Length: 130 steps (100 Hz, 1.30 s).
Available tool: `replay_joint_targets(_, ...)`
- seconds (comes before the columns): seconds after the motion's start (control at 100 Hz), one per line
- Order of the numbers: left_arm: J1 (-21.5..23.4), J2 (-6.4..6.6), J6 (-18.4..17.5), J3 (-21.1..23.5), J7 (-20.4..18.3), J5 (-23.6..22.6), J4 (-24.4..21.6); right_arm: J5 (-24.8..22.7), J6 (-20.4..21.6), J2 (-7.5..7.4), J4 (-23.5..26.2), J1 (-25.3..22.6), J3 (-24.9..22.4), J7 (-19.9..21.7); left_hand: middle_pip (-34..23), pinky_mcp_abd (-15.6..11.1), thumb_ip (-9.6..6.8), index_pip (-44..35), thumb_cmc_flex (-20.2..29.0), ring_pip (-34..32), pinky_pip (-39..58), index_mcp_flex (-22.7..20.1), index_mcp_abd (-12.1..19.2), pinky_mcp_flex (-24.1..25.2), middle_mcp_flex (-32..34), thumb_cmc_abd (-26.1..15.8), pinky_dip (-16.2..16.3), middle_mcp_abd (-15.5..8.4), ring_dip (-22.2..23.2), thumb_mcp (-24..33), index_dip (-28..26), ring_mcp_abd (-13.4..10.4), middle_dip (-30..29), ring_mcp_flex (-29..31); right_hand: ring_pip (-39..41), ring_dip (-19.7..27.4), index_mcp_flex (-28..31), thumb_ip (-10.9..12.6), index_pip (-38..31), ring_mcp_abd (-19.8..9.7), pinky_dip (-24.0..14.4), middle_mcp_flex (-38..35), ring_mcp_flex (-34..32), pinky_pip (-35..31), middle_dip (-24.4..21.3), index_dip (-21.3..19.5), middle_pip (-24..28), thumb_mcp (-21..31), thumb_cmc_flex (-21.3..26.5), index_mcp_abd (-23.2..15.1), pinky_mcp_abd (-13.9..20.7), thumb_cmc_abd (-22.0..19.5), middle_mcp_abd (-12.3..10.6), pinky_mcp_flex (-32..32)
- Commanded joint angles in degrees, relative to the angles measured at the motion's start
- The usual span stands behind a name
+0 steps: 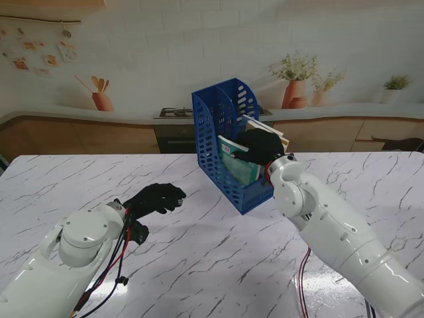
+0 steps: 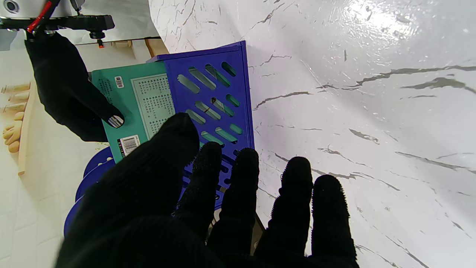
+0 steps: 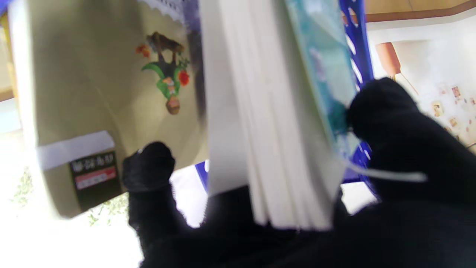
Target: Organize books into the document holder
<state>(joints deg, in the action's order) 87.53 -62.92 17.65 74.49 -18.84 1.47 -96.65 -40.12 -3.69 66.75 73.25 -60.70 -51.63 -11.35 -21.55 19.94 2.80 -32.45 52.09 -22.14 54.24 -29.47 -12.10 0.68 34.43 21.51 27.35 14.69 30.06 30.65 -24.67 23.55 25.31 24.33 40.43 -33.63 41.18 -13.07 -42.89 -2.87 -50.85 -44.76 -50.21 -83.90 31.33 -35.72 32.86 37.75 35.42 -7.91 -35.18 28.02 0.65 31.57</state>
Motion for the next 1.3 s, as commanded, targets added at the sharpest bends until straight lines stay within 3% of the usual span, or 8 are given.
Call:
replay_joint_targets(0.0,0.15,-0.21,-1.41,-0.15,-0.55,0.35,0.17,-0.1,-0.06,0.1,0.75,-0.42,-0.07,0.23,-0.17,-1.73,-0.79,-0.57,-0.95,0.7,-1.6,-0.65,0.92,0.65,-0.75,0.45,-0.72,-1.24,0.26,-0.07,-0.33,-1.86,0.39,-0.76,-2.73,1.28,-0.98,3.19,2.18,0.85,0.79,2.04,1.55,2.74,-0.97,-0.89,-1.52,-0.78,-1.71,0.13,14.0,-0.84,0.32,-2.51)
replay_joint_targets(0.15,0.17,-0.22,-1.41,-0.1,-0.46,0.27,0.11,-0.6,0.21,-0.03,1.64,-1.07,-0.88,-0.12,-0.04,-1.71,-0.78,-0.46,-1.03,0.83,-1.7,-0.46,1.05,0.77,-0.94,0.52,-0.77,-1.24,0.21,-0.23,-0.28,-1.84,0.33,-0.91,-8.73,3.51,-0.62,4.03,7.04,2.0,2.96,2.74,2.97,8.87,-2.62,-2.47,-3.99,-1.0,-3.39,1.28,11.92,-2.08,0.54,-6.86)
replay_joint_targets(0.36,0.03,-0.2,-1.86,-0.13,-0.57,0.3,0.29,-2.02,0.28,-0.47,5.2,-3.07,-3.09,-0.11,1.05,-1.37,-0.74,0.09,-1.45,1.49,-2.54,0.14,1.4,1.41,-1.97,0.53,-1.18,-1.08,-0.06,-0.62,-0.04,-1.98,-0.26,-1.63,-16.08,5.95,-0.2,8.02,15.18,2.74,6.83,3.01,4.28,16.88,-4.32,-5.36,-6.87,-1.66,-6.61,3.21,10.17,-4.49,0.47,-13.71)
replay_joint_targets(0.67,-0.35,-0.24,-2.58,0.01,-0.53,0.52,0.49,-4.6,-0.14,-1.46,13.11,-7.21,-7.85,1.64,2.23,-1.44,-0.7,1.43,-1.8,2.48,-3.83,0.62,2.3,2.12,-2.75,0.43,-1.89,-0.6,-0.42,-1.26,0.61,-2.01,-1.11,-2.37,-28.52,13.45,-3.28,8.03,20.59,2.2,13.51,5.41,10.25,26.93,-9.91,-4.33,-15.26,-5.64,-7.81,3.34,9.33,-5.19,-0.77,-22.2)
replay_joint_targets(0.83,-0.56,-0.25,-3.15,0.04,-0.44,0.39,0.53,-5.53,-0.55,-1.85,17.75,-10.19,-11.13,2.35,2.65,-1.63,-0.7,1.86,-1.87,3.06,-4.52,1.09,3.36,2.44,-2.79,0.3,-2.23,-0.84,-0.65,-1.75,0.73,-2.1,-1.41,-2.65,-29.81,14.8,-4.16,8.06,21.34,2.66,14.75,5.76,11.65,28.74,-11.0,-3.58,-16.51,-7.07,-8.21,3.58,8.9,-5.64,-0.72,-23.4)
replay_joint_targets(1.01,-0.59,-0.36,-3.48,-0.02,0.06,0.27,0.62,-5.81,-2.04,-2.56,24.64,-14.99,-15.7,6.06,2.73,-3.23,-0.7,1.66,-1.66,3.86,-4.81,1.15,4.59,1.72,-1.07,0.52,-2.49,-2.05,-1.71,-1.93,0.55,-4.34,-1.81,-1.3,-29.18,14.68,-4.79,8.33,21.56,3.97,15.19,4.53,10.05,29.05,-10.08,-3.14,-15.44,-8.79,-7.52,4.0,6.6,-5.98,0.31,-22.53)
replay_joint_targets(1.16,-0.36,-0.44,-3.93,0.15,0.43,0.27,0.67,-3.06,-3.76,-2.96,31.3,-21.07,-19.93,9.7,2.31,-3.87,-0.71,1.59,-1.68,3.55,-4.84,1.33,4.31,1.53,-0.69,0.44,-2.54,-2.14,-2.05,-1.91,0.49,-3.56,-1.68,-1.36,-27.56,13.27,-4.26,8.54,21.1,4.24,14.85,4.28,7.61,27.64,-7.69,-3.07,-13.5,-10.04,-6.49,4.68,6.13,-6.06,0.77,-21.16)
replay_joint_targets(1.29,-0.18,-0.48,-4.31,0.31,0.54,0.56,0.86,-2.78,-3.7,-2.96,35.16,-26.48,-23.13,9.17,1.86,-3.34,-0.73,1.49,-1.69,3.15,-5.1,1.34,4.22,1.8,-0.67,0.39,-2.66,-2.03,-1.99,-1.91,0.41,-3.15,-1.33,-1.71,-27.44,12.97,-3.42,8.56,20.72,4.38,14.93,4.02,7.24,27.48,-6.72,-3.15,-12.78,-10.29,-6.22,4.84,5.39,-5.74,1.03,-20.98)
